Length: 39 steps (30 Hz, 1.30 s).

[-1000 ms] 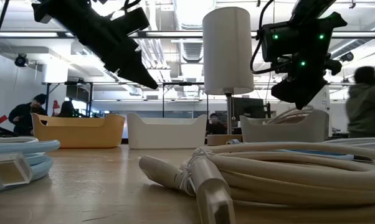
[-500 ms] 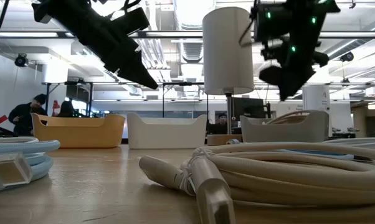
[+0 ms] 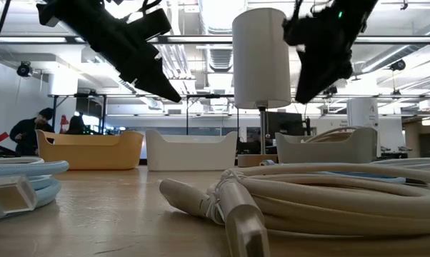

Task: Pick & Place USB Port
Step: Put the brown USB cable into the gray bin

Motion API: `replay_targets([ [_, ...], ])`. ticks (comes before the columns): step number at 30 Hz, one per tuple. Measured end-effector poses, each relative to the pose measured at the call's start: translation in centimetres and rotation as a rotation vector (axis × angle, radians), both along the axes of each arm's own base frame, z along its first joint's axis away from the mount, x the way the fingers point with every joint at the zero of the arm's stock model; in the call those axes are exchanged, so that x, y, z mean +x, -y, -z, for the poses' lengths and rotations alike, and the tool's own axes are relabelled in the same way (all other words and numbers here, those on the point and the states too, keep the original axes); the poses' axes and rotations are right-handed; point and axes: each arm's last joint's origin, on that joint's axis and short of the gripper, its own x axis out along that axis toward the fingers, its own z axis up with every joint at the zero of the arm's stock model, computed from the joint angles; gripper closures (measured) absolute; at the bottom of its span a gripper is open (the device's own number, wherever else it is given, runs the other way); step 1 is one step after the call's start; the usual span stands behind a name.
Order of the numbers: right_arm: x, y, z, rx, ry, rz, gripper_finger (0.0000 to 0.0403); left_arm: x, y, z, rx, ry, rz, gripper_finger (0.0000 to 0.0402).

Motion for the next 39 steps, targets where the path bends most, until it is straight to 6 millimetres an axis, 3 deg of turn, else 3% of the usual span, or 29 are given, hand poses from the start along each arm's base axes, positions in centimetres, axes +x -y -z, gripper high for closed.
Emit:
replay_targets([
  [9, 2.5, -5.7, 1.1, 0.104, 0.165, -0.393, 0.027, 0.0, 0.0, 0.0, -0.001, 0.0, 0.001, 0.0268],
  [18, 5.5, -10.1, 5.2, 0.201, 0.007, -0.567, 0.027, -0.6, -0.1, 1.2, -0.019, -0.023, -0.01, 0.0268],
  [26, 8.3, -11.3, 8.2, 0.163, -0.224, -0.619, 0.0271, -1.5, -0.2, 2.9, -0.07, -0.05, -0.021, 0.0268],
  [32, 10.5, -11.6, 9.9, 0.12, -0.292, -0.644, 0.0268, -1.5, -0.2, 3.0, -0.07, -0.055, -0.012, 0.0268],
  [39, 11.3, -11.3, 11.5, 0.13, -0.378, -0.622, 0.0274, -1.6, -0.2, 3.1, -0.074, -0.052, -0.008, 0.0268],
])
